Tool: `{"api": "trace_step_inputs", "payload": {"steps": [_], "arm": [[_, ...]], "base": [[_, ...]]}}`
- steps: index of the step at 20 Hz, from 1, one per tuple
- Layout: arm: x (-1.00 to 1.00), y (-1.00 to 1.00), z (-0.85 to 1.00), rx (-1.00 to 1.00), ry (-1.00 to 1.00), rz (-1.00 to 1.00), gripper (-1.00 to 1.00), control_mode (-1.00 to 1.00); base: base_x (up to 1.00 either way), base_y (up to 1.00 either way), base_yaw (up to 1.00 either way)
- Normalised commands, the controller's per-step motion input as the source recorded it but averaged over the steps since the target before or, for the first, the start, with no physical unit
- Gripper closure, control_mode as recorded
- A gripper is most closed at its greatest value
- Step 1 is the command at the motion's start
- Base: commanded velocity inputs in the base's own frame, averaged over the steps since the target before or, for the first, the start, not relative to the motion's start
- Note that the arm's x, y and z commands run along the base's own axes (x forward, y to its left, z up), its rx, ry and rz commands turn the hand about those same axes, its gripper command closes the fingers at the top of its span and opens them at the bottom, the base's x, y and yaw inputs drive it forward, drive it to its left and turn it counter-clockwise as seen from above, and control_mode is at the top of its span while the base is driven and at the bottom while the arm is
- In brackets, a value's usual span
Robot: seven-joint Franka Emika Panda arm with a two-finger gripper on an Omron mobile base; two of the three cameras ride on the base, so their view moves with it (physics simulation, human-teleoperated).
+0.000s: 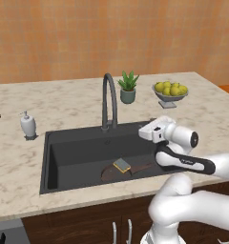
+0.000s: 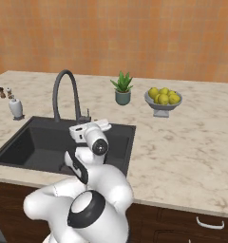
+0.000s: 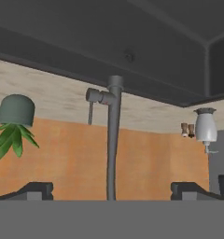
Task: Pick the pan and sponge and place them into the sink. Then turn on the water.
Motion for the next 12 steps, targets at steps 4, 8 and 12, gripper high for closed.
{"api": "trace_step_inputs", "payload": {"steps": [4, 8, 12], "arm": [[0.23, 0.00, 0.00, 0.00, 0.00, 0.00, -1.00, -1.00], [0.26, 0.02, -0.02, 0.01, 0.00, 0.00, -1.00, -1.00], [0.26, 0.19, -0.03, 0.03, 0.00, 0.00, -1.00, -1.00]], "base": [[0.00, 0.00, 0.00], [0.00, 0.00, 0.00], [0.00, 0.00, 0.00]]}}
